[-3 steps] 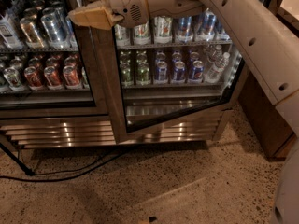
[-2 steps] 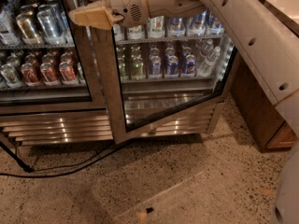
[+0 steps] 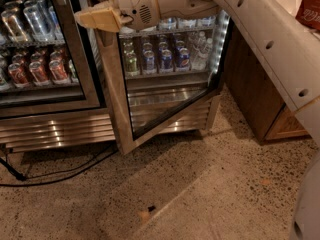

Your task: Open right fridge door

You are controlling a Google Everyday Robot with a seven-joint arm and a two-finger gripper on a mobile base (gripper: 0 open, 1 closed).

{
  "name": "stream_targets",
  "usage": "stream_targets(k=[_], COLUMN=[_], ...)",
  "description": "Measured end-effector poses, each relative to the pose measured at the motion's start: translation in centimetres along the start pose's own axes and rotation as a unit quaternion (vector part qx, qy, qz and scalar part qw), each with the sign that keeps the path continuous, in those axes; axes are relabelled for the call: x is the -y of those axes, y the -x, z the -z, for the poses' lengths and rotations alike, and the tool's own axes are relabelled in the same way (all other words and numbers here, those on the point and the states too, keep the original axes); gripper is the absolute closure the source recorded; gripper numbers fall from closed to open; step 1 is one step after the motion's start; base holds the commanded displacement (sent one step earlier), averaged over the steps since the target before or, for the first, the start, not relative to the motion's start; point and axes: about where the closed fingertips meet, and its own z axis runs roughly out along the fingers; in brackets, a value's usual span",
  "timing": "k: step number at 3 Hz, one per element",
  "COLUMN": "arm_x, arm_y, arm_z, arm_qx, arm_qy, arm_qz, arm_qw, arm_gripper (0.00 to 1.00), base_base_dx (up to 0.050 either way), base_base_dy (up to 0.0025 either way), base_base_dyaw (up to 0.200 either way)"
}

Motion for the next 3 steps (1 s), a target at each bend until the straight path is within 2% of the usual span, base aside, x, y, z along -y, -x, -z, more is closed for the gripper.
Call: stream_targets(k=[3], arm_x=[0.00], arm_y=[0.00], arm_z=[0.00], arm_qx=[0.000], arm_qy=[0.000], arm_qz=[0.000], arm_qw=[1.0000], arm_gripper=[1.00], base_base_dx=[-0.050], base_base_dy=[-0.00004], base_base_dyaw=[0.001])
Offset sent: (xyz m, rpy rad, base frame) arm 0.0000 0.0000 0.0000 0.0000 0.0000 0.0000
